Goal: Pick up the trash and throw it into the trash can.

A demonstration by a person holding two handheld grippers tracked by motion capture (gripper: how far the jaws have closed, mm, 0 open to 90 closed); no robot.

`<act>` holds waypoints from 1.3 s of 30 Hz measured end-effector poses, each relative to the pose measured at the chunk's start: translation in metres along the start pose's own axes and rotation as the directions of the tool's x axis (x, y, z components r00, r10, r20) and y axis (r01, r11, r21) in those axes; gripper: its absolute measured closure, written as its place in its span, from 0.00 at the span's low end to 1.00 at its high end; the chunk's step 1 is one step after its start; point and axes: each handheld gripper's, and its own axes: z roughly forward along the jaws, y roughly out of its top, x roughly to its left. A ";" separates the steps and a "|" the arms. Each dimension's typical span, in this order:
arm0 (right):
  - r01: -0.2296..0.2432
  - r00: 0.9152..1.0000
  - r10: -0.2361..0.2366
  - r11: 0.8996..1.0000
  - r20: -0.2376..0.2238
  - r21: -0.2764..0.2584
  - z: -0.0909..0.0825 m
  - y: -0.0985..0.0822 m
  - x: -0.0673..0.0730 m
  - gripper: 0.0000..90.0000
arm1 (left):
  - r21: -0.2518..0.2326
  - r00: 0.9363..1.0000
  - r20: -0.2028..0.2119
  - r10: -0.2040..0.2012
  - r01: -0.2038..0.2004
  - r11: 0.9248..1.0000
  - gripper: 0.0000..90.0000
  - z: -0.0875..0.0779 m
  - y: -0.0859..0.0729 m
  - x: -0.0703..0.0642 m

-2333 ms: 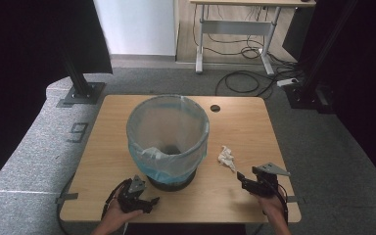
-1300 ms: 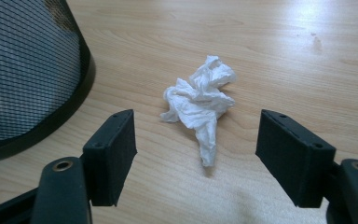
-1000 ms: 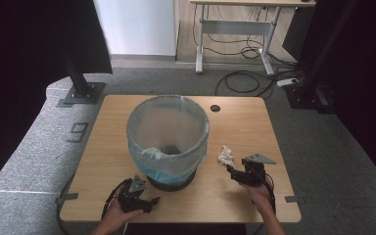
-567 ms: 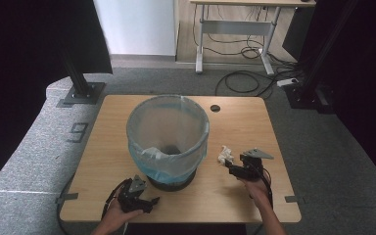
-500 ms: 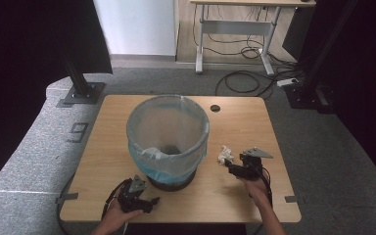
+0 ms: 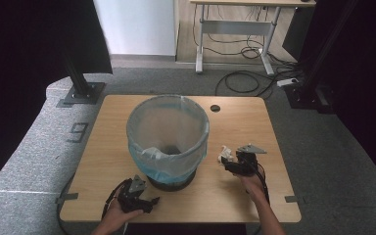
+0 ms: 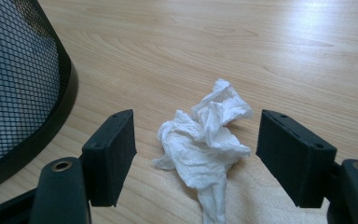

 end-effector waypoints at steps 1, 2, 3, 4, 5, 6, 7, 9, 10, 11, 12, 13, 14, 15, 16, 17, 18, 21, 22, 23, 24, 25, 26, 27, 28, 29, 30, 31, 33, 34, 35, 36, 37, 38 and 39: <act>-0.001 1.000 0.001 1.000 -0.001 0.002 0.001 0.000 0.000 0.30 | 0.000 1.000 0.000 0.000 0.000 1.000 0.17 0.000 0.000 0.000; -0.001 1.000 0.001 1.000 -0.001 0.002 0.001 0.000 0.000 0.30 | 0.000 1.000 0.000 0.000 0.000 1.000 0.17 0.000 0.000 0.000; -0.001 1.000 0.001 1.000 -0.003 0.003 0.004 0.000 0.001 0.30 | 0.000 1.000 0.000 0.000 0.000 1.000 0.17 0.000 0.000 0.000; -0.001 1.000 0.001 1.000 -0.003 0.003 0.004 0.000 0.001 0.30 | 0.000 1.000 0.000 0.000 0.000 1.000 0.17 0.000 0.000 0.000; 0.002 1.000 -0.002 1.000 -0.006 0.003 0.005 0.000 0.001 0.30 | 0.000 1.000 0.000 -0.001 0.001 1.000 0.17 0.000 0.000 0.000; -0.002 1.000 0.002 1.000 -0.008 0.003 0.007 0.000 0.002 0.30 | 0.000 1.000 0.000 -0.001 0.001 1.000 0.17 0.000 0.000 0.000; 0.002 1.000 -0.002 1.000 -0.007 0.010 0.009 0.000 0.003 0.30 | 0.000 1.000 -0.001 -0.001 0.001 1.000 0.17 0.000 0.000 0.000; 0.007 1.000 -0.007 1.000 -0.006 0.018 0.012 0.000 0.003 0.30 | 0.000 1.000 -0.001 -0.002 0.002 1.000 0.17 0.000 0.000 0.000; 0.007 1.000 -0.007 1.000 -0.005 0.021 0.014 -0.001 0.003 0.30 | 0.000 1.000 -0.002 -0.002 0.002 1.000 0.17 0.000 0.000 0.000; 0.009 1.000 -0.009 1.000 -0.004 0.026 0.015 -0.001 0.004 0.31 | 0.000 1.000 -0.002 -0.003 0.003 1.000 0.17 0.000 0.000 0.000; 0.012 1.000 -0.012 0.999 0.001 0.033 0.016 -0.002 0.004 0.31 | -0.001 1.000 -0.002 -0.003 0.003 1.000 0.17 0.000 0.000 0.000; 0.012 1.000 -0.012 0.999 0.004 0.040 0.017 -0.002 0.004 0.31 | -0.001 1.000 -0.002 -0.003 0.003 1.000 0.17 0.000 0.000 0.000; 0.014 1.000 -0.014 0.999 0.007 0.046 0.018 -0.003 0.005 0.32 | -0.001 1.000 -0.002 -0.003 0.003 1.000 0.17 0.000 0.000 0.000; 0.014 1.000 -0.015 0.999 0.012 0.050 0.019 -0.004 0.005 0.33 | -0.001 1.000 -0.002 -0.003 0.003 1.000 0.17 0.000 0.000 0.000; 0.019 1.000 -0.020 0.998 0.016 0.053 0.020 -0.005 0.006 0.34 | -0.001 1.000 -0.002 -0.003 0.003 1.000 0.17 0.000 0.000 0.000; 0.024 1.000 -0.025 0.998 0.019 0.059 0.020 -0.005 0.006 0.35 | 0.000 1.000 -0.002 -0.003 0.003 1.000 0.17 0.000 0.000 0.000; 0.029 0.999 -0.031 0.998 0.026 0.062 0.021 -0.005 0.006 0.37 | 0.000 1.000 -0.002 -0.003 0.003 1.000 0.17 0.000 0.000 0.000; 0.039 0.998 -0.042 0.997 0.047 0.069 0.021 -0.007 0.007 0.47 | 0.000 1.000 -0.003 -0.003 0.003 1.000 0.17 0.000 0.000 0.000; 0.041 0.997 -0.045 0.996 0.055 0.075 0.021 -0.008 0.007 0.50 | -0.001 1.000 -0.003 -0.003 0.003 1.000 0.17 0.000 0.000 0.000; 0.043 0.997 -0.048 0.996 0.062 0.079 0.021 -0.008 0.006 0.53 | 0.000 1.000 -0.003 -0.003 0.003 1.000 0.17 0.000 0.000 0.000; 0.049 0.996 -0.055 0.996 0.068 0.079 0.021 -0.009 0.006 0.58 | 0.000 1.000 -0.003 -0.003 0.003 1.000 0.17 0.000 0.000 0.000; 0.054 0.996 -0.060 0.995 0.071 0.082 0.021 -0.009 0.006 0.62 | 0.000 1.000 -0.003 -0.003 0.003 1.000 0.17 0.000 0.000 0.000; 0.057 0.995 -0.064 0.995 0.072 0.086 0.021 -0.010 0.005 0.66 | 0.000 1.000 -0.003 -0.003 0.003 1.000 0.17 0.000 0.000 0.000; 0.057 0.995 -0.064 0.995 0.072 0.086 0.021 -0.010 0.005 0.66 | 0.000 1.000 -0.003 -0.003 0.003 1.000 0.17 0.000 0.000 0.000; 0.063 0.995 -0.070 0.994 0.076 0.091 0.021 -0.011 0.005 0.69 | 0.000 1.000 -0.004 -0.003 0.003 1.000 0.17 0.000 0.000 0.000; 0.064 0.994 -0.073 0.992 0.084 0.105 0.022 -0.012 0.004 0.75 | 0.000 1.000 -0.003 -0.004 0.004 1.000 0.17 0.000 0.000 0.000; 0.064 0.994 -0.073 0.992 0.084 0.105 0.022 -0.012 0.004 0.75 | 0.000 1.000 -0.003 -0.004 0.004 1.000 0.17 0.000 0.000 0.000; 0.072 0.992 -0.083 0.991 0.093 0.111 0.022 -0.012 0.004 0.83 | 0.000 1.000 -0.003 -0.003 0.003 1.000 0.17 0.000 0.000 0.000; 0.070 0.993 -0.081 0.992 0.091 0.109 0.022 -0.012 0.004 0.88 | 0.000 1.000 -0.003 -0.004 0.004 1.000 0.17 0.000 0.000 0.000; 0.072 0.992 -0.082 0.992 0.092 0.108 0.021 -0.012 0.004 0.90 | 0.000 1.000 -0.004 -0.004 0.004 1.000 0.17 0.000 0.000 -0.001; 0.075 0.992 -0.085 0.991 0.092 0.107 0.020 -0.012 0.004 0.91 | 0.000 1.000 -0.004 -0.005 0.005 1.000 0.17 0.000 0.000 -0.001; 0.075 0.992 -0.085 0.991 0.092 0.107 0.020 -0.012 0.004 0.91 | 0.000 1.000 -0.004 -0.005 0.005 1.000 0.17 0.000 0.000 -0.001; 0.075 0.992 -0.084 0.992 0.090 0.101 0.018 -0.011 0.004 0.93 | 0.000 1.000 -0.005 -0.005 0.005 1.000 0.17 0.000 0.000 -0.001; 0.075 0.992 -0.084 0.992 0.090 0.101 0.018 -0.011 0.004 0.93 | -0.001 1.000 -0.005 -0.006 0.006 1.000 0.17 0.000 0.000 -0.001; 0.076 0.992 -0.084 0.992 0.089 0.096 0.017 -0.011 0.004 0.93 | 0.000 1.000 -0.006 -0.005 0.005 1.000 0.17 0.000 0.000 -0.001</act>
